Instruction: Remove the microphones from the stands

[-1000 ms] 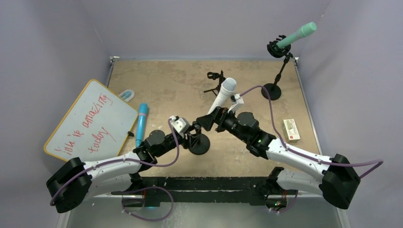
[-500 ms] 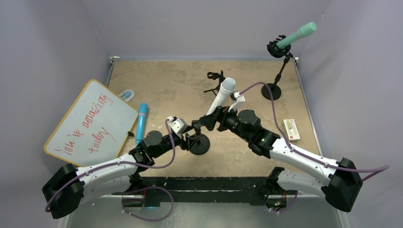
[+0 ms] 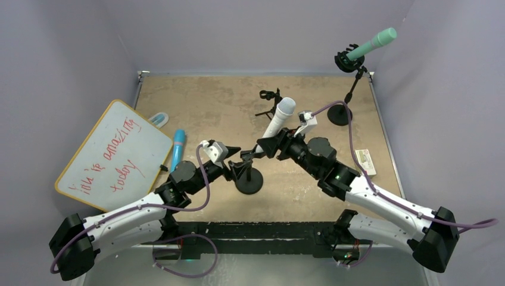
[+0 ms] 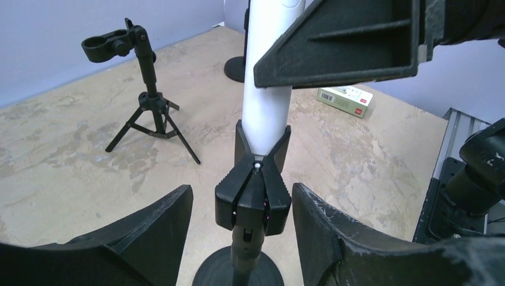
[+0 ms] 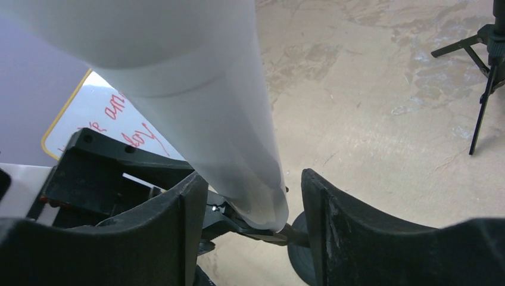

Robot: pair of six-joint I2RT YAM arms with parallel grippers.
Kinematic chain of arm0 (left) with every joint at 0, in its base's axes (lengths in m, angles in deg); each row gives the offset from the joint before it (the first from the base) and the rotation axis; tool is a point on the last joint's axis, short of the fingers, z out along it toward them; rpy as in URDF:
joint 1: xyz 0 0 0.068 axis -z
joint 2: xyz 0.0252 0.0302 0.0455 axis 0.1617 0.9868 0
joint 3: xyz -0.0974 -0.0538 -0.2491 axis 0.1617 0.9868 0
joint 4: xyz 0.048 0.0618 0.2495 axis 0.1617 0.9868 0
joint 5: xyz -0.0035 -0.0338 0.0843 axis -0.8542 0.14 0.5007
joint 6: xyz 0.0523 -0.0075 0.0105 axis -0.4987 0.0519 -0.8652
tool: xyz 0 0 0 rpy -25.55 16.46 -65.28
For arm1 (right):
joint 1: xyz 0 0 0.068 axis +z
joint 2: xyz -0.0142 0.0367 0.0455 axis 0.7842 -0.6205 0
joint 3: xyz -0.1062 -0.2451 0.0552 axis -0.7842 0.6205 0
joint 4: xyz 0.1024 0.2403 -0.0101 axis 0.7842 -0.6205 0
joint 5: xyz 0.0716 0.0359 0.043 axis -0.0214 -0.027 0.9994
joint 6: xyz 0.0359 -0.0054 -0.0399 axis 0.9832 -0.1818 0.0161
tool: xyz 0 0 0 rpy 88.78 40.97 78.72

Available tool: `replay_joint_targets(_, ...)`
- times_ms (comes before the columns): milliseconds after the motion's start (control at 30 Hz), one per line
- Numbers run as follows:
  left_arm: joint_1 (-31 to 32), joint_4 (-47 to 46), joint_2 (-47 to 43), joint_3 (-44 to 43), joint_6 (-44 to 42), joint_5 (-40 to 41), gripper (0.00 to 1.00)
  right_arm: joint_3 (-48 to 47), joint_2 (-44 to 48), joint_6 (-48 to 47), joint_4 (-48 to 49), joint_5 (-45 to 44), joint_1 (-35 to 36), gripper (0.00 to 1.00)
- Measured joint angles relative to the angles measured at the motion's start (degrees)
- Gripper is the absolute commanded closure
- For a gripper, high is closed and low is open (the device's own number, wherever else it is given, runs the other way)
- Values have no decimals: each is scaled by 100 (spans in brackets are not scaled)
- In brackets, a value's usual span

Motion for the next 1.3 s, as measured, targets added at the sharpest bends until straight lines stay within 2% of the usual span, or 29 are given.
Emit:
replay_joint_targets(100, 0, 7, 20, -81, -55, 4, 39, 0, -55, -13, -9, 0, 0, 48)
replay_joint_targets(200, 0, 22, 90, -122, -83, 7, 28, 0, -153, -17, -9, 17, 0, 53)
replay_joint_targets(300, 0, 37, 188, -127, -190, 11, 19, 0, -227, -22, -7, 31, 0, 53)
replay_joint_targets(400, 0, 162, 313, -192, -321, -4, 15, 0, -236, -22, -7, 66, 0, 53)
replay_joint_targets(633, -11, 645, 654, -710, -1137, -105, 10, 0, -234, -22, -9, 125, 0, 52)
replay_joint_targets(833, -271, 1158, 776, -1235, -1670, -302, 9, 0, -234, -17, -11, 151, 0, 52)
replay_joint_targets(900, -385, 1222, 776, -1252, -1742, -463, 14, 0, -234, -15, -9, 155, 0, 52)
replay_joint_targets(1000, -511, 1307, 800, -1259, -1812, -804, 40, 0, -234, -11, -7, 162, 0, 52)
replay_joint_targets(1033, -542, 1353, 824, -1274, -1829, -935, 46, 0, -234, -11, -7, 166, 0, 52)
replay_joint_targets(1133, -608, 1467, 887, -1292, -1845, -1241, 53, 0, -234, -9, -7, 168, 0, 52)
replay_joint_targets(1300, -645, 1530, 883, -1292, -1759, -1451, 88, 0, -234, -9, -7, 166, 0, 57)
